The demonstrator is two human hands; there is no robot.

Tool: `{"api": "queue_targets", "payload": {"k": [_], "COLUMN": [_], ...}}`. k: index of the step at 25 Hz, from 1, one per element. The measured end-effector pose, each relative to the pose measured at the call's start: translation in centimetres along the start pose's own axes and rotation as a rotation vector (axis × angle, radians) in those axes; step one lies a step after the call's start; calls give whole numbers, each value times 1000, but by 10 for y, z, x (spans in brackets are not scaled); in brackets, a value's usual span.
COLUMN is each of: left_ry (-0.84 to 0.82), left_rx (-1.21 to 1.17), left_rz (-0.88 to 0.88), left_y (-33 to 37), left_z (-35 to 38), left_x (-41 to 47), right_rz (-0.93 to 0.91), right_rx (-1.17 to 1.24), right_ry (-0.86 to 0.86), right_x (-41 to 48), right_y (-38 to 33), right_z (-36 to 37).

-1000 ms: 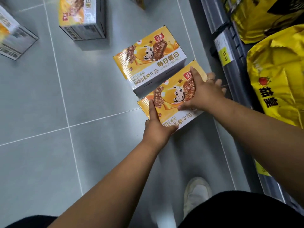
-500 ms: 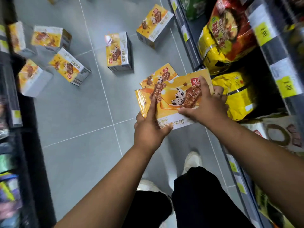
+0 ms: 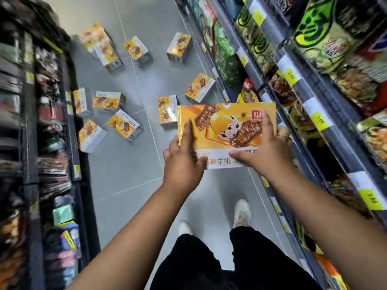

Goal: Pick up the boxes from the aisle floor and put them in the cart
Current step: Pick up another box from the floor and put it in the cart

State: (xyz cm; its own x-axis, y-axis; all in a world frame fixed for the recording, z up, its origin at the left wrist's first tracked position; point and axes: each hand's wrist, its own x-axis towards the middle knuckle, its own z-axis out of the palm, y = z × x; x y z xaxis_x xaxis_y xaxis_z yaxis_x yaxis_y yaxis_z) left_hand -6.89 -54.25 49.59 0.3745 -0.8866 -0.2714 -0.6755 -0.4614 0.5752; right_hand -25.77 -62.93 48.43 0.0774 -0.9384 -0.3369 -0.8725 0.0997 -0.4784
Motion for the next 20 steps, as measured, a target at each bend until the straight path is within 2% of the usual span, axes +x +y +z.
{"api": "queue_targets", "payload": {"k": [7,11,14,20], "left_ry": [-149,-207,-287,-496], "left_rx": [101,179,193,119], "left_rz": [247,406,528,773], "left_y": [6,9,25,85], "left_z": [-43,-46,-32,28], "left_x": [-22,-53,-91,-194], "right_rz": [195,354,495,748], "right_rx": [108,173,212,347], "right_ry": [207,245,300,563], "right_x": [-96,-166,-227,-359], "right_y": [-13,-8,18,99], "right_z": [-6,-6,-10,-20]}}
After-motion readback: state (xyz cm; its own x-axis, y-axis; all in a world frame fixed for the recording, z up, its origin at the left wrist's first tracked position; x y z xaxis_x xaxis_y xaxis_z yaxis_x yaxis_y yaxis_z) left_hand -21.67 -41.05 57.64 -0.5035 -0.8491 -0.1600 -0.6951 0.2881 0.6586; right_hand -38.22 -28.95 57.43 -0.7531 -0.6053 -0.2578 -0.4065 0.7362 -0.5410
